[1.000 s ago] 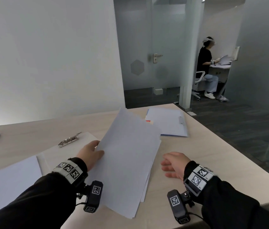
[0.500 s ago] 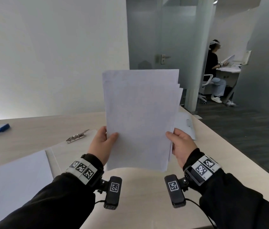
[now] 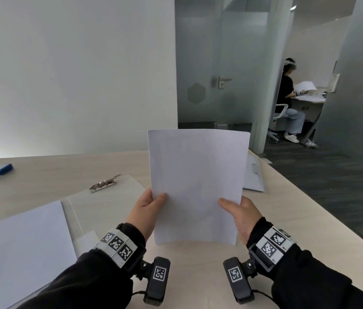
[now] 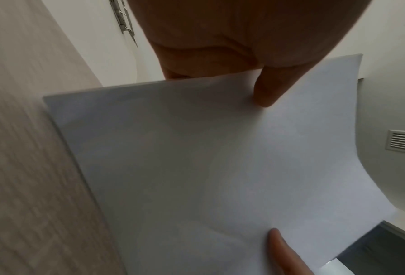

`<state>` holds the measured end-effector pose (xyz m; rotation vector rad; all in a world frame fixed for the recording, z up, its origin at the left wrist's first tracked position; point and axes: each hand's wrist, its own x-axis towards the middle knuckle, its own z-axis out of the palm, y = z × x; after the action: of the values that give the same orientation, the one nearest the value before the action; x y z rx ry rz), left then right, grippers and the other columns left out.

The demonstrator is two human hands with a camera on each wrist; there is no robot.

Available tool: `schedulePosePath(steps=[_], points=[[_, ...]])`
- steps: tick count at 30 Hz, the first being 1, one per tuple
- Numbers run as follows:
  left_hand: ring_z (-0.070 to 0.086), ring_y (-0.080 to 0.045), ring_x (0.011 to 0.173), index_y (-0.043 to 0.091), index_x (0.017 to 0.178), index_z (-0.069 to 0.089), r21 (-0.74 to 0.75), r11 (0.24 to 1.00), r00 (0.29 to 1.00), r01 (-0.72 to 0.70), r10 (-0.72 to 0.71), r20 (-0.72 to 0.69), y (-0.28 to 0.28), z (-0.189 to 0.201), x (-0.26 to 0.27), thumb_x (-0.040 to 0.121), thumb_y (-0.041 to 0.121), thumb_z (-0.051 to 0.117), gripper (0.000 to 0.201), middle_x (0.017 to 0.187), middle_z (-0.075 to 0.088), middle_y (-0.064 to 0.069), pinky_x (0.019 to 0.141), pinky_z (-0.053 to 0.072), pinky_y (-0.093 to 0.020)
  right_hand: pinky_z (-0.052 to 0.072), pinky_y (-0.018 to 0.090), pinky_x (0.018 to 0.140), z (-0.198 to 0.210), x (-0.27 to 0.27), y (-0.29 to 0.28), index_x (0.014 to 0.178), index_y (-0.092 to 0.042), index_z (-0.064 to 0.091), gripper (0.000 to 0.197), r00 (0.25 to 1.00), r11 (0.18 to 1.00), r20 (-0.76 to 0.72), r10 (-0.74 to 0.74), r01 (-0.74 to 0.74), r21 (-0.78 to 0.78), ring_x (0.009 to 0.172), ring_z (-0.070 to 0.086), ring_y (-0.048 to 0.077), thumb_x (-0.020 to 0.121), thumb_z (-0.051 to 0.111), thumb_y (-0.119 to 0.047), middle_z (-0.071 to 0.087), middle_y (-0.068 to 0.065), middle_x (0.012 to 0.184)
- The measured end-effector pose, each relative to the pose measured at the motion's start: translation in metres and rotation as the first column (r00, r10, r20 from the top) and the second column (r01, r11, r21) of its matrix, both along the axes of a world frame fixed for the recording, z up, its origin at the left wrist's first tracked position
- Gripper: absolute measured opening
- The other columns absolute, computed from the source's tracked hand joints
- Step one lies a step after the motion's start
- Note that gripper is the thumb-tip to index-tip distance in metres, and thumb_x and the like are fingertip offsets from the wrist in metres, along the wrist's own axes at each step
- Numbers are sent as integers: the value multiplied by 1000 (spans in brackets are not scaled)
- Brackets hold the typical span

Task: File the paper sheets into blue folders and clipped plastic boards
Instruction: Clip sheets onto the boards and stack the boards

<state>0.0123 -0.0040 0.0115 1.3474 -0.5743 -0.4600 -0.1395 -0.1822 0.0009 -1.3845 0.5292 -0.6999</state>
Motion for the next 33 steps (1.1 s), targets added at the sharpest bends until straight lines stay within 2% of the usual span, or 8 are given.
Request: schedulePosePath(steps=[5, 8, 11, 13, 17, 23, 30, 33], points=[[61, -16, 107, 19, 107, 71, 330, 943, 988, -45, -8, 157, 5, 7, 25, 89, 38, 56, 30, 110, 71, 4, 89, 42, -30, 54, 43, 90, -1, -3, -9, 100, -18, 72, 16, 997, 996, -49, -64, 61, -59, 95, 71, 26, 93, 59, -13, 76, 5, 100], [49, -24, 128, 15, 133, 57, 759, 629, 949, -170, -103, 299, 12, 2, 52, 92, 27, 53, 43, 137, 56, -5, 101, 36, -28, 53, 49, 92, -5, -5, -16, 97, -15, 72, 14, 993, 994, -56, -106, 105, -21, 95, 70, 31, 93, 58, -11, 75, 10, 100], [40, -27, 137, 13, 140, 47, 955, 241, 907, -173, -339, 250, 23, -5, 63, 93, 27, 45, 49, 150, 43, -9, 108, 32, -28, 52, 54, 93, -9, -6, -20, 94, -14, 73, 13, 990, 992, -67, -126, 126, -3, 94, 71, 33, 92, 60, -12, 76, 11, 99], [44, -26, 134, 14, 133, 53, 965, 152, 865, -214, -430, 259, 28, -7, 61, 92, 28, 41, 45, 146, 48, -7, 109, 34, -30, 51, 55, 93, -9, -4, -21, 94, -14, 73, 13, 989, 992, -70, -127, 128, 6, 94, 71, 34, 92, 61, -12, 76, 12, 98], [50, -21, 128, 19, 128, 62, 959, 220, 829, -178, -491, 267, 31, 5, 39, 93, 23, 40, 41, 138, 57, 1, 106, 38, -26, 52, 54, 92, -6, 2, -15, 94, -14, 72, 12, 990, 990, -49, -134, 136, 38, 96, 70, 36, 92, 60, -11, 75, 14, 100], [69, -14, 88, 21, 109, 70, 922, 384, 894, 48, -428, 132, 43, 5, 14, 86, 14, 43, 37, 99, 70, 6, 69, 49, -21, 54, 51, 89, -4, 8, -4, 95, -12, 72, 13, 995, 992, -50, -91, 95, 83, 91, 71, 35, 91, 60, -10, 76, 14, 97], [69, -22, 90, 18, 108, 71, 502, 863, 996, 60, -18, -88, 60, 11, 37, 90, 30, 57, 26, 106, 75, -3, 80, 50, -35, 53, 43, 89, -14, 18, 16, 95, -13, 73, 14, 990, 989, -133, 54, -34, 146, 92, 70, 29, 90, 61, -6, 77, 6, 92], [69, -29, 77, 11, 101, 75, 348, 937, 983, 13, 51, -175, 62, 17, 40, 90, 17, 57, 23, 98, 74, -15, 72, 58, -37, 52, 48, 91, -21, 28, 29, 103, -6, 70, 17, 969, 970, -205, 137, -90, 225, 93, 68, 34, 89, 61, -2, 74, 14, 98]])
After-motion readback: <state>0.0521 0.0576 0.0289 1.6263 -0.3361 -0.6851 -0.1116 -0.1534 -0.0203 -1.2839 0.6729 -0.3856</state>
